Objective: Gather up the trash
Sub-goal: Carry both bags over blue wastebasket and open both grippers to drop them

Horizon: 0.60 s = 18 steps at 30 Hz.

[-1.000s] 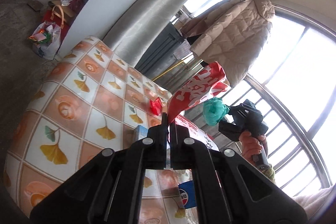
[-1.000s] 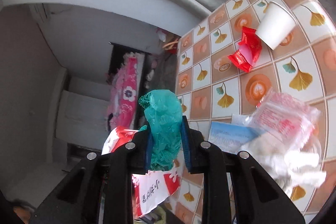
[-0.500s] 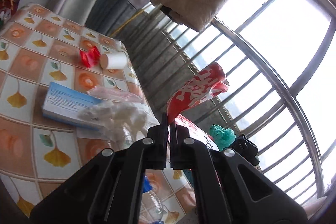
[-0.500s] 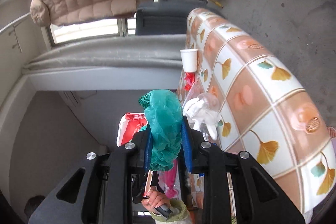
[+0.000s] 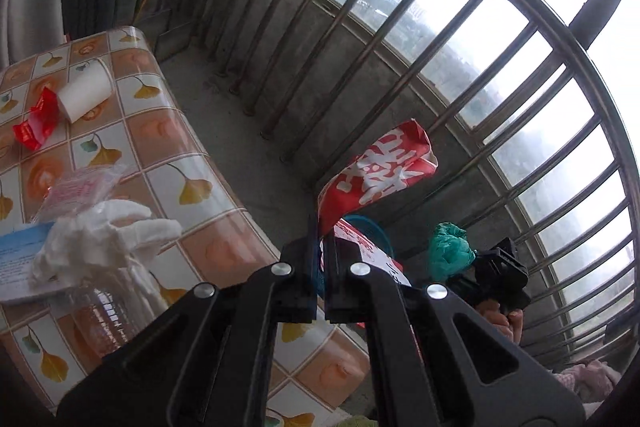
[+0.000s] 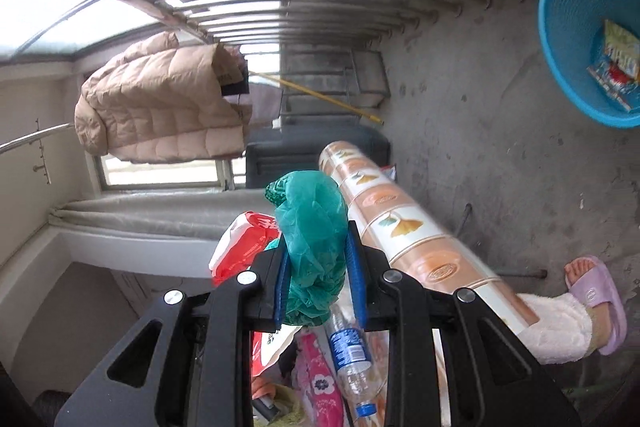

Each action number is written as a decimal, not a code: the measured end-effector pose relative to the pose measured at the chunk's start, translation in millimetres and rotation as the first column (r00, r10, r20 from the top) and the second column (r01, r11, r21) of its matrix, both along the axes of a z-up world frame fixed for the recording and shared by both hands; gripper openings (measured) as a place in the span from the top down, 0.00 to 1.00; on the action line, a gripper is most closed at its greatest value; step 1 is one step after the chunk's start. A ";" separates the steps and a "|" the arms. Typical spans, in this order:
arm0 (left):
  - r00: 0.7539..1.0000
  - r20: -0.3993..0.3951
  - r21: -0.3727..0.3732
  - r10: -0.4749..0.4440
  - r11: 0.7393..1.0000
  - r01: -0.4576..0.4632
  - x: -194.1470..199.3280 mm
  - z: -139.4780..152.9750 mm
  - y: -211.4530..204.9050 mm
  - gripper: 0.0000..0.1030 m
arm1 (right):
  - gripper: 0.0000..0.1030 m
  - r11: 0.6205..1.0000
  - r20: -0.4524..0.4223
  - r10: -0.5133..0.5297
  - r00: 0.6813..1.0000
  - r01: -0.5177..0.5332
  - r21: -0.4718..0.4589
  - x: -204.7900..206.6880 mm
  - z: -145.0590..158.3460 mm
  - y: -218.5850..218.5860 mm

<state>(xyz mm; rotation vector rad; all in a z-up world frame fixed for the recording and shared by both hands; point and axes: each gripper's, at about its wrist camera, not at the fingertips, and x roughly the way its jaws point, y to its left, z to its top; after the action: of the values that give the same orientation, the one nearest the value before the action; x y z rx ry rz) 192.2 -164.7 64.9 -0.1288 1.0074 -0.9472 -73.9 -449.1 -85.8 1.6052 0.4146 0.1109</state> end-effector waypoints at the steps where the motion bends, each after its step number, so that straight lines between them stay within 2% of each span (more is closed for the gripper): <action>1: 1.000 -0.010 0.024 -0.026 0.999 0.027 0.7 -3.1 -18.9 1.00 | 0.76 0.999 -0.027 -0.033 0.999 0.032 -0.016 -6.9 -2.3 -5.8; 5: 0.989 -0.075 0.109 -0.127 0.985 0.135 1.3 -24.8 -88.2 1.00 | 0.75 0.987 -0.157 -0.147 0.977 0.136 -0.084 -35.8 -13.3 -27.3; 10: 0.965 -0.177 0.205 -0.195 0.951 0.230 6.2 -65.3 -164.9 1.00 | 0.75 0.961 -0.292 -0.262 0.920 0.222 -0.164 -64.3 -38.1 -54.0; 14: 0.944 -0.250 0.234 -0.215 0.933 0.275 6.8 -97.3 -220.8 0.99 | 0.75 0.935 -0.406 -0.342 0.848 0.265 -0.234 -76.0 -62.6 -76.7; 18: 0.940 -0.238 0.300 -0.245 0.902 0.311 -0.3 -129.1 -277.2 0.99 | 0.74 0.901 -0.461 -0.422 0.780 0.303 -0.311 -87.0 -73.2 -98.6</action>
<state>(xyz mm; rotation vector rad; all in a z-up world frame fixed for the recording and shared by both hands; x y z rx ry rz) 191.9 -442.0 -64.1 0.2182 1.3821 -1.0213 -160.9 -547.6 -159.0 1.4486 0.4987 -0.6685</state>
